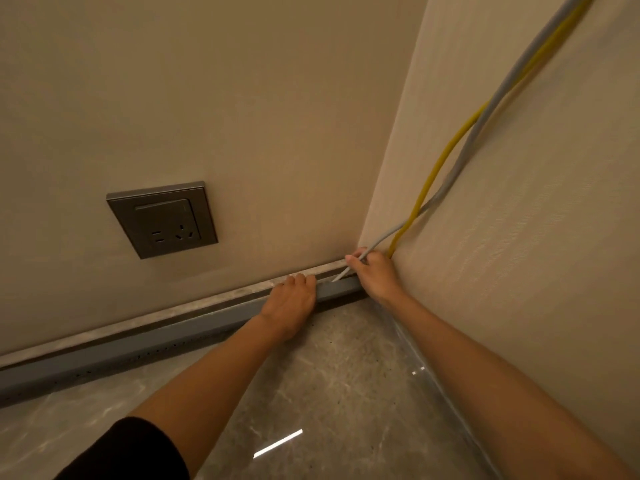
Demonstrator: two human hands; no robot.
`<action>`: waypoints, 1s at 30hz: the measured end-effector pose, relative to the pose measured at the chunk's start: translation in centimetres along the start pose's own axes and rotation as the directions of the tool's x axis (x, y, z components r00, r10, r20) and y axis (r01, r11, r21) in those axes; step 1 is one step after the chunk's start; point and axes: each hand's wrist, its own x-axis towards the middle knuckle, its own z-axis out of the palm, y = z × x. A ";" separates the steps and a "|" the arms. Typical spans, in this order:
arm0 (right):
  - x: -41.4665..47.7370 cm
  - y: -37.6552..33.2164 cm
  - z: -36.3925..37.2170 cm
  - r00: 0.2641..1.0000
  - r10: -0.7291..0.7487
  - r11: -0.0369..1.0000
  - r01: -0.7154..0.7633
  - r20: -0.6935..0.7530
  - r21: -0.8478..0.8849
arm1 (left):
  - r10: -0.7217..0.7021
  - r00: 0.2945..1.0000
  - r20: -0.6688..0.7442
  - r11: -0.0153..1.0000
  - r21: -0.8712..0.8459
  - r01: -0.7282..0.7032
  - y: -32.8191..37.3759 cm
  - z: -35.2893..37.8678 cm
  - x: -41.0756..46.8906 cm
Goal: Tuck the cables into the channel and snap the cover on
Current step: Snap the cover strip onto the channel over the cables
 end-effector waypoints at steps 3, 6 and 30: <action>-0.3 -0.4 -0.1 0.992 0.029 0.999 -0.024 -0.125 0.039 | -0.016 1.000 -0.020 1.000 -0.002 0.016 -0.6 -0.7 -0.2; -0.5 -1.2 -0.1 0.972 0.092 0.989 -0.064 -0.215 0.134 | -0.046 0.999 -0.023 0.998 -0.040 0.045 -1.4 -1.9 -0.7; -0.1 -1.9 -3.1 0.857 0.324 0.772 -0.484 0.400 0.412 | -0.022 0.999 -0.049 0.999 0.045 0.025 -2.6 -4.2 -2.5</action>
